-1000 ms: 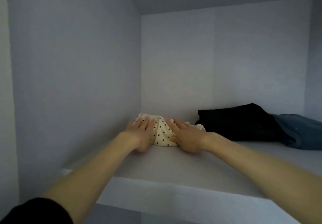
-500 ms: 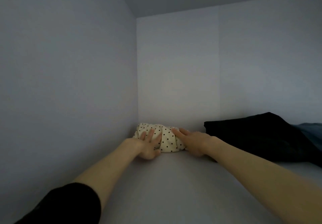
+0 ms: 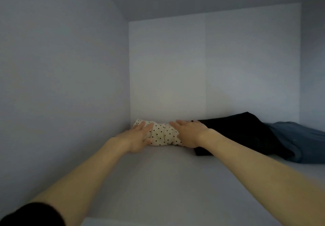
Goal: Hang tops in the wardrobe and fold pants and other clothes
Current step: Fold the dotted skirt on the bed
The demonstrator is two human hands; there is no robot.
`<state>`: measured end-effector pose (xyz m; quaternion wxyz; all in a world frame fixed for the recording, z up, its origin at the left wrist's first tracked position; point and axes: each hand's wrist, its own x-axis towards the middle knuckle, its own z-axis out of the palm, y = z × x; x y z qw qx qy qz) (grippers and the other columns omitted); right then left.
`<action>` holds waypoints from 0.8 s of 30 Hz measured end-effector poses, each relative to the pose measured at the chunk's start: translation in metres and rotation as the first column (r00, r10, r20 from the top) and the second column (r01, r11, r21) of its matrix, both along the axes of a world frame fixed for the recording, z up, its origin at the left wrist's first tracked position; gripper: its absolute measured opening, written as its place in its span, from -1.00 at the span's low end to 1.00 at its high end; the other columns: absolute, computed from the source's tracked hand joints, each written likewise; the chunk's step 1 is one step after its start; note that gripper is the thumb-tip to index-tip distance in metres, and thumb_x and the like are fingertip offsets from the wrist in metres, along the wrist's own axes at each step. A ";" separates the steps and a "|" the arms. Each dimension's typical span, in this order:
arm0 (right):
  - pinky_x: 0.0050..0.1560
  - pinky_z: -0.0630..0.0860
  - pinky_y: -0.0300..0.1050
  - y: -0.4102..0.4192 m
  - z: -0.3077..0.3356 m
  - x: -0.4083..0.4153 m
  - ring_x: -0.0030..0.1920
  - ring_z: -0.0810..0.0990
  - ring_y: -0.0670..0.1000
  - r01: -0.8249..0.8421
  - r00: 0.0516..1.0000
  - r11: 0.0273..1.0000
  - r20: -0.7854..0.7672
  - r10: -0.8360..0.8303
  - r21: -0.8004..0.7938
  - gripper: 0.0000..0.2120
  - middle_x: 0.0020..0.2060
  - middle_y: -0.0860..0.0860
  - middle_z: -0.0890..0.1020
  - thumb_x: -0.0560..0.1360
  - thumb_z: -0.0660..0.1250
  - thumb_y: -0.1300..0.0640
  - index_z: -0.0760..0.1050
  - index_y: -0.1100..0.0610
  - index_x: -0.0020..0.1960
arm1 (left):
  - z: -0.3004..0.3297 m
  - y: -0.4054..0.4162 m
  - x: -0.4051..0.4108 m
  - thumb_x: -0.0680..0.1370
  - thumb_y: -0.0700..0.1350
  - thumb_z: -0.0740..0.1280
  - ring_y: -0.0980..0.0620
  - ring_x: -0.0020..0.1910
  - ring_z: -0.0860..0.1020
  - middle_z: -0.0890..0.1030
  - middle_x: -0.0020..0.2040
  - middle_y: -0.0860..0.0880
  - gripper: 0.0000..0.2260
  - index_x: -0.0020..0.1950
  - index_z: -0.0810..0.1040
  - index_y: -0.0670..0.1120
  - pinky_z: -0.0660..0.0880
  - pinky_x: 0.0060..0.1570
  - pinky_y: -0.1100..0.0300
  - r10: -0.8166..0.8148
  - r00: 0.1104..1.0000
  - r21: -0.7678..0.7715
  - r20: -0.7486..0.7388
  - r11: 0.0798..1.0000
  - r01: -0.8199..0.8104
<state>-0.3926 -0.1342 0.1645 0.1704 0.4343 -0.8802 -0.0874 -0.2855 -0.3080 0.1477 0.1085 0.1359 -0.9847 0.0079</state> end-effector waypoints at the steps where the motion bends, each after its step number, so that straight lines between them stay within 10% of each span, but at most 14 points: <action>1: 0.45 0.07 0.18 0.006 0.001 0.005 0.47 0.17 0.11 0.006 1.000 1.000 -0.016 -0.006 -0.014 -0.43 0.50 0.05 0.15 0.62 0.08 0.07 -0.11 0.02 0.53 | 0.000 0.005 0.005 0.64 0.04 0.07 0.00 0.53 -0.11 -0.13 0.56 -0.03 -0.45 0.55 -0.14 0.03 -0.01 0.48 0.00 -0.036 0.997 0.007 -0.061 0.999 0.036; 16: 0.27 0.36 0.08 0.229 -0.027 0.214 0.32 0.39 0.15 0.201 0.973 0.830 0.010 -0.230 -0.520 -0.56 0.36 0.11 0.41 0.61 0.10 -0.03 0.23 0.08 0.45 | -0.022 0.220 0.161 0.62 -0.10 0.17 -0.01 0.32 0.38 0.41 0.37 -0.05 -0.64 0.42 0.33 -0.06 0.27 0.23 0.26 -0.466 0.685 0.058 -0.560 0.803 0.593; 24: 0.32 0.34 0.02 0.359 -0.115 0.372 0.37 0.36 0.11 0.508 0.860 0.687 0.260 -0.439 -0.520 -0.54 0.42 0.04 0.34 0.60 0.10 -0.06 0.20 0.03 0.47 | -0.090 0.331 0.262 0.62 -0.07 0.16 0.04 0.34 0.38 0.43 0.35 0.02 -0.65 0.42 0.33 0.01 0.26 0.25 0.25 -0.654 0.606 0.236 -0.453 0.568 0.789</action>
